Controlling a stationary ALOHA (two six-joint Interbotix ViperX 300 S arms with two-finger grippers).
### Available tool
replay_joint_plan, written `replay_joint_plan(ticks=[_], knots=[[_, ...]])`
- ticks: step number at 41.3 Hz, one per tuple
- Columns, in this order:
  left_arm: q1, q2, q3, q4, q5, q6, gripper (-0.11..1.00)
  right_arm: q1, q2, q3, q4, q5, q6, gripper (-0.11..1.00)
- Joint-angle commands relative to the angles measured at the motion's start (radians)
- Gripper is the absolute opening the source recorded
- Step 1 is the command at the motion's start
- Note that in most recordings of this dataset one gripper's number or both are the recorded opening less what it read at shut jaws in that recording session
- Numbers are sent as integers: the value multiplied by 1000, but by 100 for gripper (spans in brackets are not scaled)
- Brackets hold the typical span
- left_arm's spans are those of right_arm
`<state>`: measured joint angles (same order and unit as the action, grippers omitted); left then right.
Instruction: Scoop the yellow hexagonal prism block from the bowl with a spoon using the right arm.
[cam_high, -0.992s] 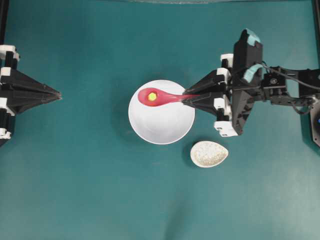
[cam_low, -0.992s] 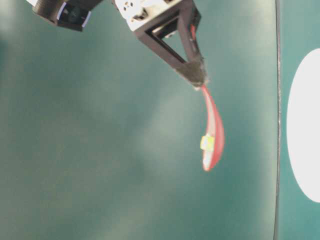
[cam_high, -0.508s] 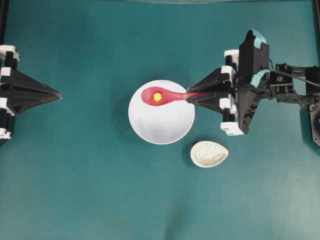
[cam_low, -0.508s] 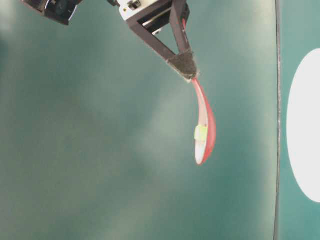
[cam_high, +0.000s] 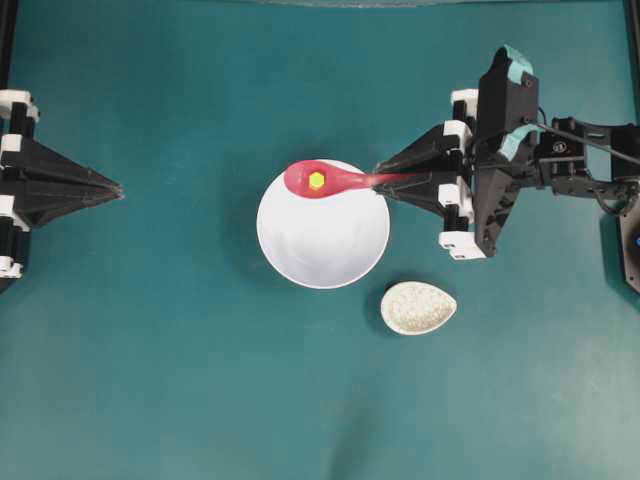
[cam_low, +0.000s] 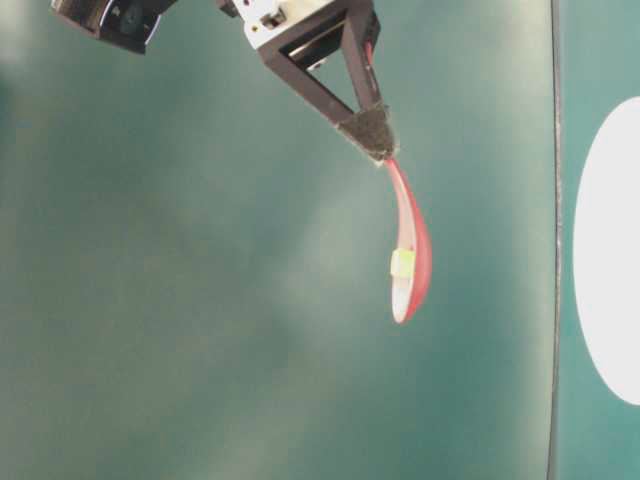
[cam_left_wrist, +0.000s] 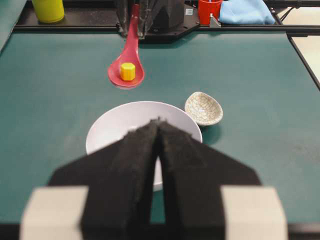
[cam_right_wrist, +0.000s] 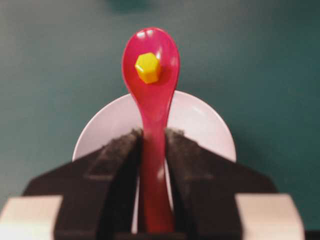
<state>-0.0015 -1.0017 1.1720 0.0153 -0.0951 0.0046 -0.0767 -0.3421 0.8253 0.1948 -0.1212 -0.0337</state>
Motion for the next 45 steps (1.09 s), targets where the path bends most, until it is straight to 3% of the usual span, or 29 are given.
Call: replay_joint_plan(ticks=[1, 45], knots=[[0, 5, -23, 3, -8, -2, 0, 0, -20, -28, 2, -3, 2, 23], [0, 5, -25, 3, -15, -6, 0, 0, -23, -21, 35, 9, 5, 23]])
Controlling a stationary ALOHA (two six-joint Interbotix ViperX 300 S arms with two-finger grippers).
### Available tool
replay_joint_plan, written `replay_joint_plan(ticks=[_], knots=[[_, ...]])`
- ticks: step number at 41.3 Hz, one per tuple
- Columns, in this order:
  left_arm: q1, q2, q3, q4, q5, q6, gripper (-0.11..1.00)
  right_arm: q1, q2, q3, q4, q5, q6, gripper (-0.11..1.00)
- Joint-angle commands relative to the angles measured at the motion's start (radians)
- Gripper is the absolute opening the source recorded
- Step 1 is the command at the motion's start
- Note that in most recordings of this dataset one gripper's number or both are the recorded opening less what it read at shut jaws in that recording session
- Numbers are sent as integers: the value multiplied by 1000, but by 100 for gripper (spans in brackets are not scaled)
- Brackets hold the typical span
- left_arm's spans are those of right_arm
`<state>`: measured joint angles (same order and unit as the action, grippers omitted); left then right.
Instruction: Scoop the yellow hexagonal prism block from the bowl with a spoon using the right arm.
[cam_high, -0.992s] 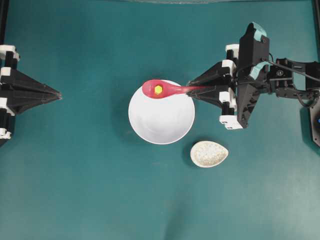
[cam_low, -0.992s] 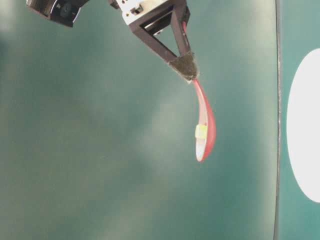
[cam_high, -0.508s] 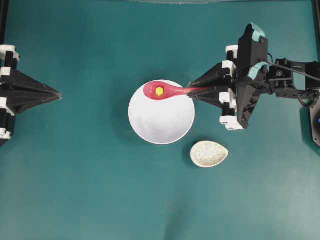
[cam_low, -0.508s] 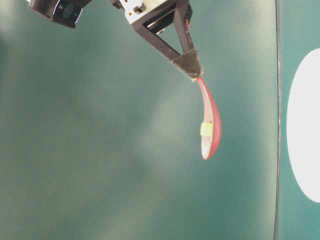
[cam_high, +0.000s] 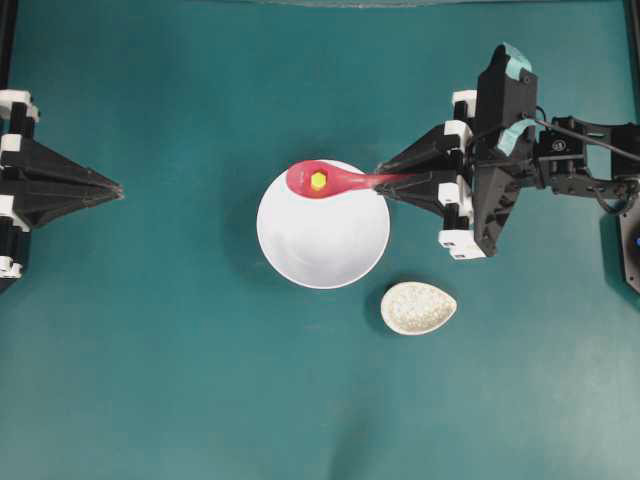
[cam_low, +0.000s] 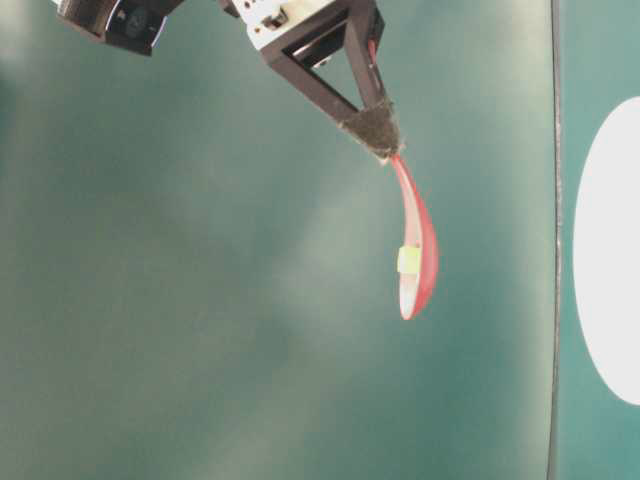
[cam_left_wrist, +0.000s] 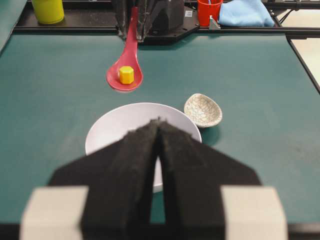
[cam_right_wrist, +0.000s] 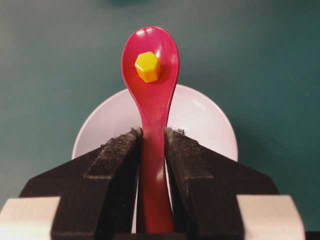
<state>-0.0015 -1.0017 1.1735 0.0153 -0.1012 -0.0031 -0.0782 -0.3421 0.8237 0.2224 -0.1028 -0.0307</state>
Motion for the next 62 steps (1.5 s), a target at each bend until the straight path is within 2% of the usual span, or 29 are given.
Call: replay_joint_plan(ticks=[1, 7, 16, 32, 62], knots=[[0, 5, -26, 3, -11, 2, 0, 2, -23, -20, 12, -12, 2, 23], [0, 6, -26, 3, -11, 3, 0, 2, -21, -20, 38, -18, 5, 23], [0, 5, -26, 3, -12, 6, 0, 2, -21, -21, 48, -17, 6, 23], [0, 6, -26, 3, -12, 8, 0, 2, -21, -20, 54, -14, 29, 23], [0, 5, -26, 3, -12, 9, 0, 2, -21, -18, 51, -12, 25, 23]])
